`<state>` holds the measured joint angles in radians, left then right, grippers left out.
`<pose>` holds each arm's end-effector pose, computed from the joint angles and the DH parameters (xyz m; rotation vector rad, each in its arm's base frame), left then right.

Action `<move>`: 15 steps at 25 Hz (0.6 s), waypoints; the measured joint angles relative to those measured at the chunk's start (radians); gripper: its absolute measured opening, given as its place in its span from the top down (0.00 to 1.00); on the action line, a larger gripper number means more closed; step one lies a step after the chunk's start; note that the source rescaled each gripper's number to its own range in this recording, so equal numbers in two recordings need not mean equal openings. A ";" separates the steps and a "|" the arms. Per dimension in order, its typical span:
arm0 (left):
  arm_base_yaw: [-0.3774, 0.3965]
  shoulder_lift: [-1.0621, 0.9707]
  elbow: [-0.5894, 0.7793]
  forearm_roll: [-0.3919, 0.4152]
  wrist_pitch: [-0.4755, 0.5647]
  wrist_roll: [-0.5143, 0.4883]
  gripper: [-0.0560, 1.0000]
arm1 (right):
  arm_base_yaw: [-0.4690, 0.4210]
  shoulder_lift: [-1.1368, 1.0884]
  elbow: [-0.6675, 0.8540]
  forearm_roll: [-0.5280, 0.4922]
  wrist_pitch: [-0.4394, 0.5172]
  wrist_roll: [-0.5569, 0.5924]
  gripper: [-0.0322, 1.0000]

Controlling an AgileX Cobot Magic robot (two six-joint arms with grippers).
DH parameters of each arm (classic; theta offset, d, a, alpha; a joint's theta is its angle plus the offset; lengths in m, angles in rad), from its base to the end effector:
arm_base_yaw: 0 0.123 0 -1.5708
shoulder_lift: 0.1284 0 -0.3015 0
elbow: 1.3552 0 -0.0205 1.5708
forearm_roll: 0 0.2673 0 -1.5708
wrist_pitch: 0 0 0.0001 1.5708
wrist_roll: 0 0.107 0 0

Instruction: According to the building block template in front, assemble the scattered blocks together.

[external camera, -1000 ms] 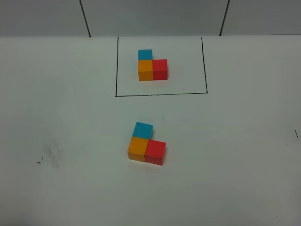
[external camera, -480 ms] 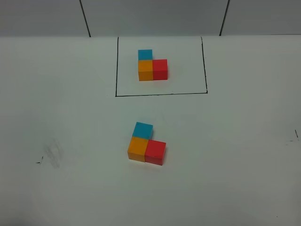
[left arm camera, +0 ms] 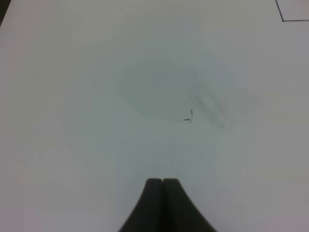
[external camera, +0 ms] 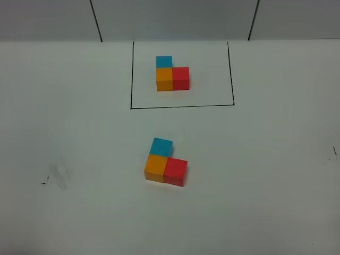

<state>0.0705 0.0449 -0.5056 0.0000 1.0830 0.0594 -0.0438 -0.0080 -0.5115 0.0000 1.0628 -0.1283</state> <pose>0.0125 0.0009 0.2771 -0.0117 2.1068 0.0779 0.0046 -0.0002 0.2812 -0.0857 2.0268 -0.1087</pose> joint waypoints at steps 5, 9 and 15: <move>0.000 0.000 0.000 0.000 0.000 0.000 0.95 | 0.000 0.000 0.000 0.000 0.000 0.000 0.97; 0.000 0.000 0.000 0.000 0.000 0.000 0.95 | 0.000 0.000 0.000 0.000 0.000 0.000 0.97; 0.000 0.000 0.000 0.000 0.000 0.000 0.95 | 0.000 0.000 0.000 0.000 0.000 0.000 0.97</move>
